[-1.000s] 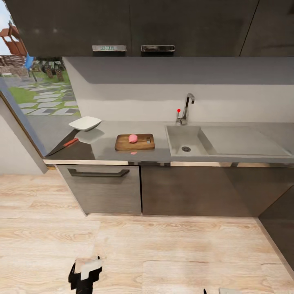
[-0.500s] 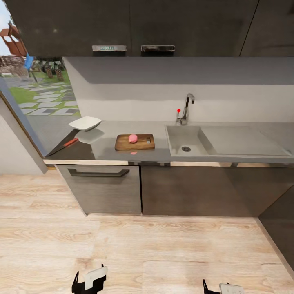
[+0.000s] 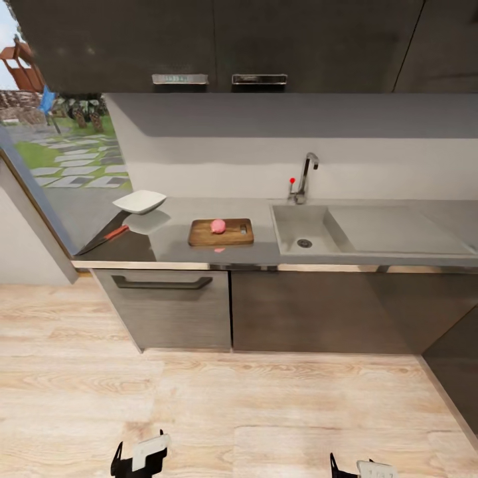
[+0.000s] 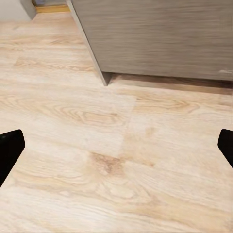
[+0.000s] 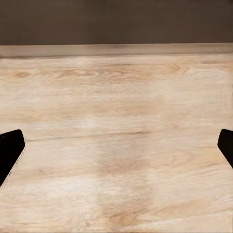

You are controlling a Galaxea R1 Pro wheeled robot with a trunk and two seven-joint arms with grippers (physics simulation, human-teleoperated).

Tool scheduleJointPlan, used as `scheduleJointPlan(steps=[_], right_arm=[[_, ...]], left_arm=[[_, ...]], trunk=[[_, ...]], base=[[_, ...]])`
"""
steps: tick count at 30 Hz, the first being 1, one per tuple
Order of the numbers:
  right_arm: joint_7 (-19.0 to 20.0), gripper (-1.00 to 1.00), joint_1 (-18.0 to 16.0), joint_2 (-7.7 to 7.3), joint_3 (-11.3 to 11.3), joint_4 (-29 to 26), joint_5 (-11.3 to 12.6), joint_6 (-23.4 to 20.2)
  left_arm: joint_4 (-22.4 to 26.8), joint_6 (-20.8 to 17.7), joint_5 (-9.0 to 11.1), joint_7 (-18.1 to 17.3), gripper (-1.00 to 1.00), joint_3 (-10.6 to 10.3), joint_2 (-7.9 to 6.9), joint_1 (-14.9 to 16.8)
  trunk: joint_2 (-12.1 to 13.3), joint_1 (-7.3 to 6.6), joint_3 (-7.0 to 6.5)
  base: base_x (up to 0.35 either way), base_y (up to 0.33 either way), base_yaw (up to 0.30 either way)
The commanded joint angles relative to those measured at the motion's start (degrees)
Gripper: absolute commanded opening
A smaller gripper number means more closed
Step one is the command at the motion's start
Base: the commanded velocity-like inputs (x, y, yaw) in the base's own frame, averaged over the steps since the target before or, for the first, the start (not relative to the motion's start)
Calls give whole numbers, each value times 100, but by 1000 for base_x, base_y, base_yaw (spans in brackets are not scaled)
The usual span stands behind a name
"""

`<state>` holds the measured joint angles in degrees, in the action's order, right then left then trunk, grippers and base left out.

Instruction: In the kitchen, take the Vidalia onion out of the sink, dice it on the chopping board with the paring knife, put the diced onion into the bowl on the countertop, then place both the paring knife and the chopping board into the sink.

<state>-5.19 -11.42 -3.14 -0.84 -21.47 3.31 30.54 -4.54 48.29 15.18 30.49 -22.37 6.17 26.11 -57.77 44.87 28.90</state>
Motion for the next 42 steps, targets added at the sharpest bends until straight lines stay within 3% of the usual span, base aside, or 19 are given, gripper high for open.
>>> scheduleJointPlan(steps=[1, 13, 42], right_arm=[[2, 100, -2, 2, 6, 2, 34, 21], [1, 100, -2, 7, 13, 6, 29, 22], [1, 100, -1, 7, 16, 11, 20, 22]], left_arm=[[-21, -2, 31, -20, 100, -48, 3, 8], [-12, -47, 38, -86, 100, -48, -36, 8], [-16, -48, 38, -87, 100, -48, -46, 8]], trunk=[[-4, 2, -1], [-4, 2, -105], [-4, 2, -368]], base=[[135, 193, 0], [79, 207, 0], [1, 9, 0]])
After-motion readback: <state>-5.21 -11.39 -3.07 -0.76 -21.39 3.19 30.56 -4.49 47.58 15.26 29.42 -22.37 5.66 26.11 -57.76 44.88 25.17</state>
